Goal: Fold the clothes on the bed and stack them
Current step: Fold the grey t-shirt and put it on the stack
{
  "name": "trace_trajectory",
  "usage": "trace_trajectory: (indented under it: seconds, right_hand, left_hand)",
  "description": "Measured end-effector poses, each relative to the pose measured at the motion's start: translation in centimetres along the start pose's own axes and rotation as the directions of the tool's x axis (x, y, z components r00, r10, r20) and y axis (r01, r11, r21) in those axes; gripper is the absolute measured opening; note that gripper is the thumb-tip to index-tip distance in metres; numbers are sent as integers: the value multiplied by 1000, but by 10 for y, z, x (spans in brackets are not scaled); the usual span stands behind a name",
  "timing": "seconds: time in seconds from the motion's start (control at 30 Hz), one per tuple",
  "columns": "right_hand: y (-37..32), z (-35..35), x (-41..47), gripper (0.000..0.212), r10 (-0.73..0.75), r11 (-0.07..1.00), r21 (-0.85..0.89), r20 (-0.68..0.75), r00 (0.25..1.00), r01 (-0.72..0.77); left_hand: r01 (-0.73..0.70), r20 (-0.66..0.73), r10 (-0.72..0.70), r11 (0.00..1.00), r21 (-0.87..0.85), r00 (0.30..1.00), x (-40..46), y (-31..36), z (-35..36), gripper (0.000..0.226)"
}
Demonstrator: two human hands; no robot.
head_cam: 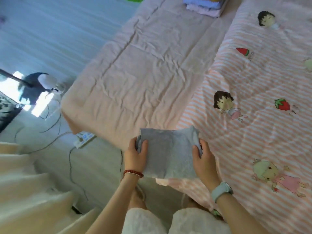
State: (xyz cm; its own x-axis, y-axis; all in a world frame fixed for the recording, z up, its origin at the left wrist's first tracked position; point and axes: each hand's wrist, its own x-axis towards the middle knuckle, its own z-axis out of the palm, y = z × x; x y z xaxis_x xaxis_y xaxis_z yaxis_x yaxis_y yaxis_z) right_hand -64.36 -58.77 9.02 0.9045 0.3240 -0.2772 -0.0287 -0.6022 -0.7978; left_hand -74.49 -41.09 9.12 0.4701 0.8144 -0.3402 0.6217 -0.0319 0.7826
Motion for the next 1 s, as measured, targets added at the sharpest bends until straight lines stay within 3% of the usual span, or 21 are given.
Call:
trace_trajectory:
  seconds: [0.3, 0.53, 0.67, 1.0]
  right_hand:
    - [-181, 215, -29, 23, -208, 978, 48, 208, 956, 202]
    - [-287, 331, -24, 28, -350, 935, 79, 352, 868, 345]
    - [-340, 388, 2, 27, -400, 913, 92, 374, 836, 396]
    - [-487, 537, 115, 18, -430, 897, 71, 365, 826, 436]
  left_hand:
    - [19, -303, -18, 1000, 1, 953, 95, -64, -259, 20]
    - [81, -479, -134, 988, -129, 867, 151, -95, -377, 7]
    - [74, -508, -159, 980, -183, 847, 204, -95, -424, 5]
    - [96, -492, -151, 986, -135, 857, 406, -65, -539, 8]
